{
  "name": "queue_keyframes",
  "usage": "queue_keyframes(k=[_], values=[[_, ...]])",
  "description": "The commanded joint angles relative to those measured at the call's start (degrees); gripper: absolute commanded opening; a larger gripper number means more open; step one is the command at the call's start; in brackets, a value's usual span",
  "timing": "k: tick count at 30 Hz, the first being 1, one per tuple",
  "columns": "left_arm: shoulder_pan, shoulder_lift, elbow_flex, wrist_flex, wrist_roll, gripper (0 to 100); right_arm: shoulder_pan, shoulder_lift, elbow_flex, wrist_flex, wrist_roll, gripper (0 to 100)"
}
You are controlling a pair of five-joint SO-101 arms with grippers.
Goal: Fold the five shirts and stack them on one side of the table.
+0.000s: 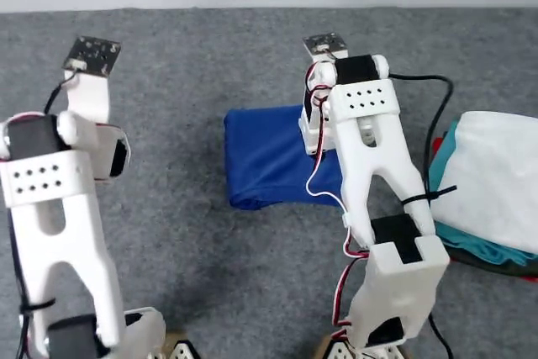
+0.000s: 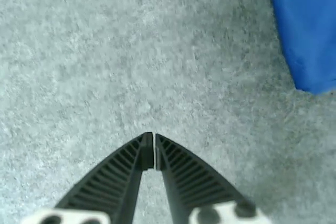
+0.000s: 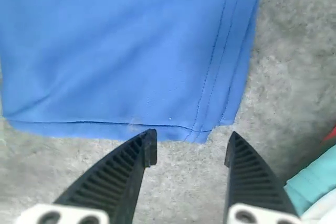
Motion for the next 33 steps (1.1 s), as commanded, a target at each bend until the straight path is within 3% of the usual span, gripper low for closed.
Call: queue_keyframes(k=[1, 7, 26, 33], values=[[-0.09, -4.48, 1.19, 0.97, -0.53, 1, -1.36, -0.57, -2.9, -2.07, -2.73, 22.5], [-0.18, -6.51, 1.54, 1.05, -0.53, 1, -2.59, 2.15, -3.08, -4.44, -7.47, 30.1], [-0.18, -6.33, 1.54, 1.05, -0.53, 1, 0.4, 23.52, -3.16, -12.88, -7.38, 29.3], [-0.18, -6.33, 1.54, 0.97, -0.62, 1, -0.04, 23.6, -3.69, -12.26, -1.05, 0.4]])
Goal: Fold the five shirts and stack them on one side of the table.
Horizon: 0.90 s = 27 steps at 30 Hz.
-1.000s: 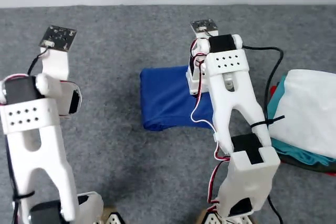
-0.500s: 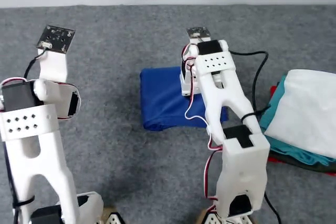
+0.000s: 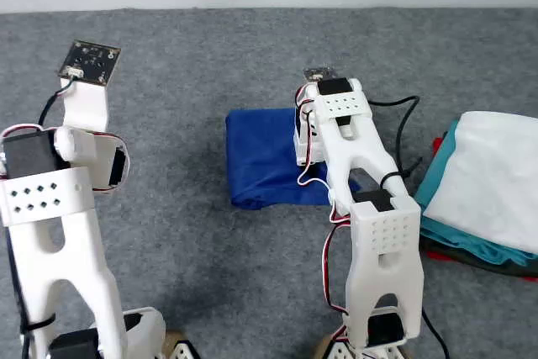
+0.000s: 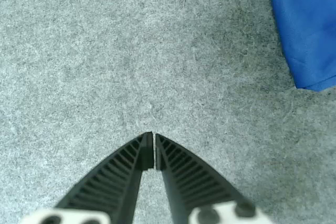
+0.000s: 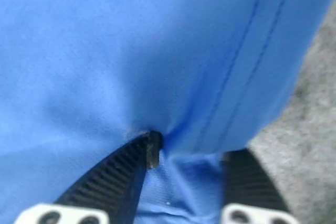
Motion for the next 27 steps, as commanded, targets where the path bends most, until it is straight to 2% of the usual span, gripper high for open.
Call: queue_keyframes(k=[1, 5, 7, 11, 16, 19, 22, 27], values=[[-0.18, -1.76, -0.22, 0.88, -0.62, 1, -0.31, -0.57, -1.32, 0.57, 4.57, 1.2], [-0.18, -1.76, -0.22, 0.88, -0.62, 1, 2.07, -3.38, -1.67, 2.33, 11.87, 1.1], [-0.09, -1.76, -0.22, 0.88, -0.62, 1, 3.82, -5.14, -1.67, 2.68, 17.85, 1.0], [-0.09, -1.76, -0.22, 0.88, -0.62, 1, 7.52, -7.69, -2.55, 0.84, 33.85, 1.0], [-0.09, -1.76, -0.13, 0.88, -0.62, 1, 11.21, -8.13, -5.63, -4.88, 58.37, 1.0], [-0.09, -1.76, 0.04, 0.88, -0.62, 1, 11.38, -8.04, -7.47, -8.13, 68.22, 1.0], [-0.09, -1.76, 0.04, 0.88, -0.62, 1, 10.77, -8.22, -9.49, -10.42, 72.18, 1.0], [-0.09, -1.76, 0.04, 0.88, -0.62, 1, 9.89, -6.37, -10.46, -14.55, 74.29, 1.0]])
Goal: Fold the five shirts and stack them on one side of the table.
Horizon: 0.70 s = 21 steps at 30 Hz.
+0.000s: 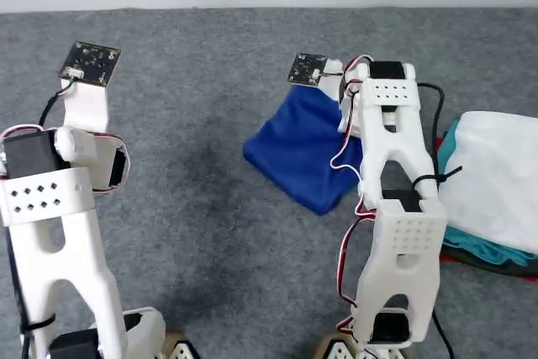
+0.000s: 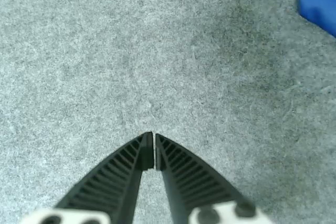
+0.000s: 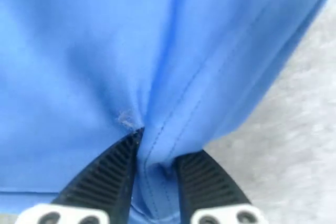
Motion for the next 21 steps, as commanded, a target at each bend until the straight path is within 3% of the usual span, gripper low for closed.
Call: queue_keyframes(k=[1, 21], values=[[-0.09, -1.76, -0.31, 0.97, -0.62, 1, -0.48, -2.07, -3.34, -3.74, 1.32, 1.0], [-0.09, -2.2, -0.31, 1.05, -0.62, 1, -0.04, 0.31, -3.52, -6.2, -1.41, 2.8]])
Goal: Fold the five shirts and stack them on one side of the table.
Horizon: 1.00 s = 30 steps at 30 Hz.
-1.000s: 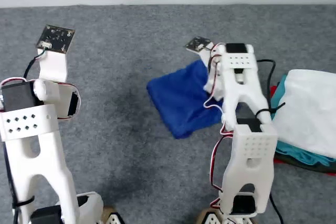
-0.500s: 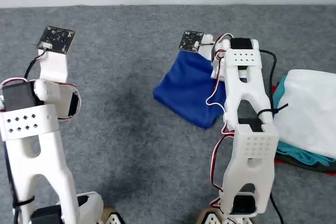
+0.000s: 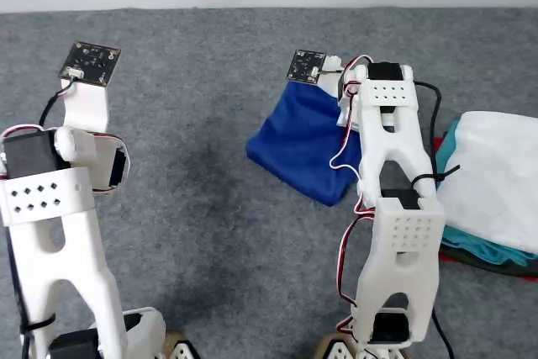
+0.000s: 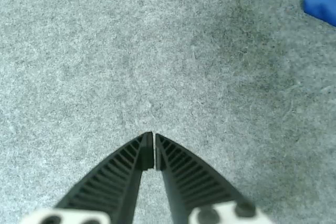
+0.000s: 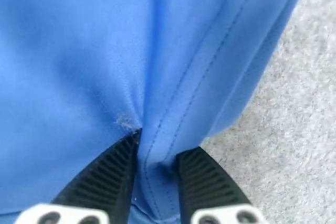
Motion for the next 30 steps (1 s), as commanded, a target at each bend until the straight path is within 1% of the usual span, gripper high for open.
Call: queue_keyframes(k=[1, 3, 7, 10, 13, 15, 17, 22, 23, 27, 28, 30], values=[[-0.09, -2.2, -0.31, 1.05, -0.62, 1, 0.31, -1.1, -3.43, -0.84, -1.05, 5.3], [-0.09, -2.2, -0.31, 1.05, -0.62, 1, 1.1, -1.1, -3.43, -0.84, -1.93, 11.3], [0.0, -2.2, -0.31, 1.05, -0.62, 1, 2.24, -2.33, -5.19, -0.57, -12.13, 19.5], [0.0, -2.2, -0.31, 1.05, -0.62, 1, 2.86, -4.62, -5.54, -0.04, -18.46, 21.7], [-0.09, -2.2, -0.31, 1.05, -0.62, 1, 3.03, -7.52, -5.54, 3.91, -24.7, 21.8], [-0.09, -2.2, -0.31, 1.05, -0.62, 1, 2.86, -9.36, -5.54, 7.43, -30.51, 21.9], [-0.09, -2.2, -0.31, 1.05, -0.62, 1, 2.24, -11.21, -5.54, 10.42, -38.77, 21.9], [-0.09, -2.02, -0.31, 1.05, -0.62, 1, -0.48, -13.49, -5.54, 18.77, -68.48, 21.9], [-0.09, -2.02, -0.31, 1.05, -0.62, 1, -1.1, -13.49, -5.54, 20.7, -73.32, 21.9], [-0.09, -1.85, -0.31, 1.05, -0.62, 1, -3.91, -13.41, -5.54, 25.36, -85.19, 22.1], [-0.09, -1.85, -0.31, 1.05, -0.62, 1, -4.53, -13.32, -5.36, 25.54, -88.09, 23.3], [-0.09, -1.76, -0.31, 1.05, -0.62, 1, -5.85, -12.7, -5.27, 25.8, -93.63, 30.0]])
